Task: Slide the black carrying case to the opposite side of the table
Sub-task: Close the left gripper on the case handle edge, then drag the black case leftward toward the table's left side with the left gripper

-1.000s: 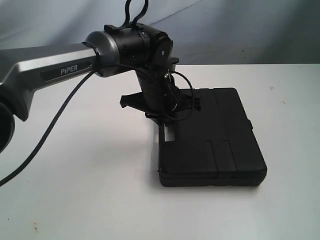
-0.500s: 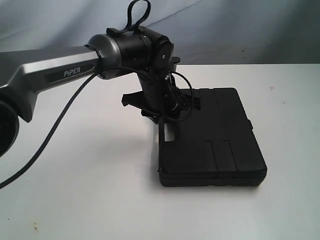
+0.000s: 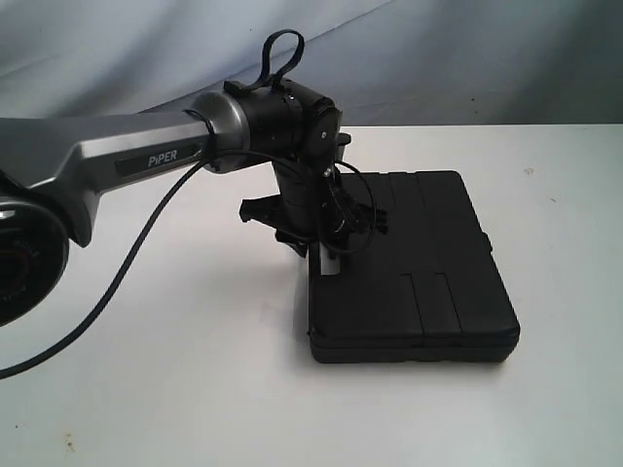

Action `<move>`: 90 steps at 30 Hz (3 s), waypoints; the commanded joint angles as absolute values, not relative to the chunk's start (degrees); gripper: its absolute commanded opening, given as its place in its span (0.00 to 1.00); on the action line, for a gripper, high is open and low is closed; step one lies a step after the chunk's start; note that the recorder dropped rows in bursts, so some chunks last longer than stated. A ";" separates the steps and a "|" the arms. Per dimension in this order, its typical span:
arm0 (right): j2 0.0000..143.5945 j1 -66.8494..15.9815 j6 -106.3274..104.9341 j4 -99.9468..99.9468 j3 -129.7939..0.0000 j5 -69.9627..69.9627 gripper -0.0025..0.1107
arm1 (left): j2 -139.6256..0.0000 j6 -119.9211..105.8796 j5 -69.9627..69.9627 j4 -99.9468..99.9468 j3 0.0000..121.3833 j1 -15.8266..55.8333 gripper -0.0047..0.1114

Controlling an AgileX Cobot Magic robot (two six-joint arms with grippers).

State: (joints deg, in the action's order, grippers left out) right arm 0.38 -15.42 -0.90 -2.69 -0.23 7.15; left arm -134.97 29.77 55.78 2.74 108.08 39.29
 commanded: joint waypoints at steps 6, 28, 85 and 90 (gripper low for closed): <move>0.00 -15.18 -0.80 -2.43 0.00 7.08 0.02 | -135.74 29.54 55.27 3.48 108.36 39.26 0.38; 0.00 -15.18 -0.80 -2.43 0.00 7.08 0.02 | -136.00 29.89 56.49 2.88 108.36 38.40 0.04; 0.00 -15.18 -0.80 -2.43 0.00 7.08 0.02 | -119.64 16.14 42.40 0.92 75.36 15.31 0.04; 0.00 -15.18 -0.80 -2.43 0.00 7.08 0.02 | -117.44 14.50 41.31 0.69 74.00 13.08 0.04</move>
